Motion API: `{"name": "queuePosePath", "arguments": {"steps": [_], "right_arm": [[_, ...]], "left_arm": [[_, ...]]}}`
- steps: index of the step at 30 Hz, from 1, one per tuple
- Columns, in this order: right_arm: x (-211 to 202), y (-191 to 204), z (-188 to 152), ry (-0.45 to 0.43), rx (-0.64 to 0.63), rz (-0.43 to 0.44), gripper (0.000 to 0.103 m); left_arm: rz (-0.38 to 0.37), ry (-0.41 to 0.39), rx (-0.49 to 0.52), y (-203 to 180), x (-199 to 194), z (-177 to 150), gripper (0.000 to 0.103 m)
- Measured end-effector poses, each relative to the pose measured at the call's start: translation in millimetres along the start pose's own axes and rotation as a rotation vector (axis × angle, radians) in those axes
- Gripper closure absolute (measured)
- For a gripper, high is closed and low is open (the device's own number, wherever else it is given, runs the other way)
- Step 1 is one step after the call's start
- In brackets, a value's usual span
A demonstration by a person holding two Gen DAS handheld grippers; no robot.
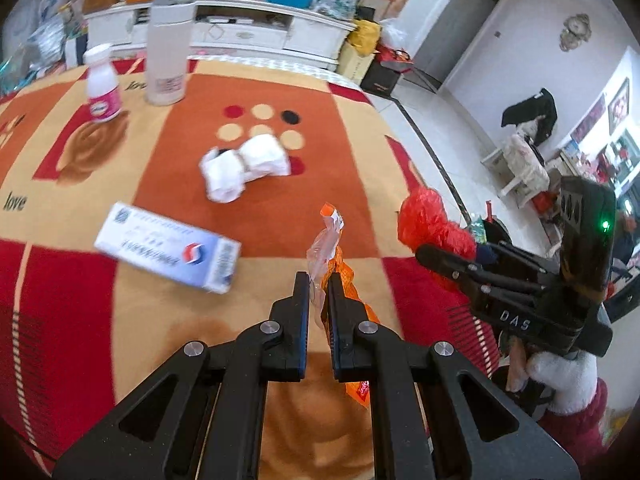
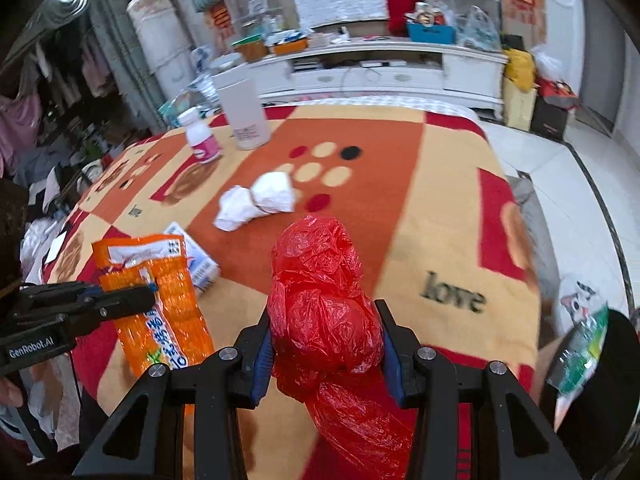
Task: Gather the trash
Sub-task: 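Carry the orange wrapper and red plastic bag over the black bin with both tools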
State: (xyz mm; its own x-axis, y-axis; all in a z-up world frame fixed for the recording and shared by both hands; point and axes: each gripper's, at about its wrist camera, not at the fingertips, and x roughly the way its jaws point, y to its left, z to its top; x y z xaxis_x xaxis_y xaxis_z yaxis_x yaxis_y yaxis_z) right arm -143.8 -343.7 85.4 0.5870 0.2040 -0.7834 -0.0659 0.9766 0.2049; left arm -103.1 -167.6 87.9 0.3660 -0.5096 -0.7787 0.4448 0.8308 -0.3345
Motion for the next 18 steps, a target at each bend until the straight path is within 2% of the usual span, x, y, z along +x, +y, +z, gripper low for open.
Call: {"name": "queuePosePath", "arguments": {"steps": [18], "right_arm": [[-48.9,-112.0,-40.4,-0.032,0.193,-0.136,0.060]], "left_arm": [[-0.070,0.036,0.154,-103.6,57.4,28.4,0.097]]}}
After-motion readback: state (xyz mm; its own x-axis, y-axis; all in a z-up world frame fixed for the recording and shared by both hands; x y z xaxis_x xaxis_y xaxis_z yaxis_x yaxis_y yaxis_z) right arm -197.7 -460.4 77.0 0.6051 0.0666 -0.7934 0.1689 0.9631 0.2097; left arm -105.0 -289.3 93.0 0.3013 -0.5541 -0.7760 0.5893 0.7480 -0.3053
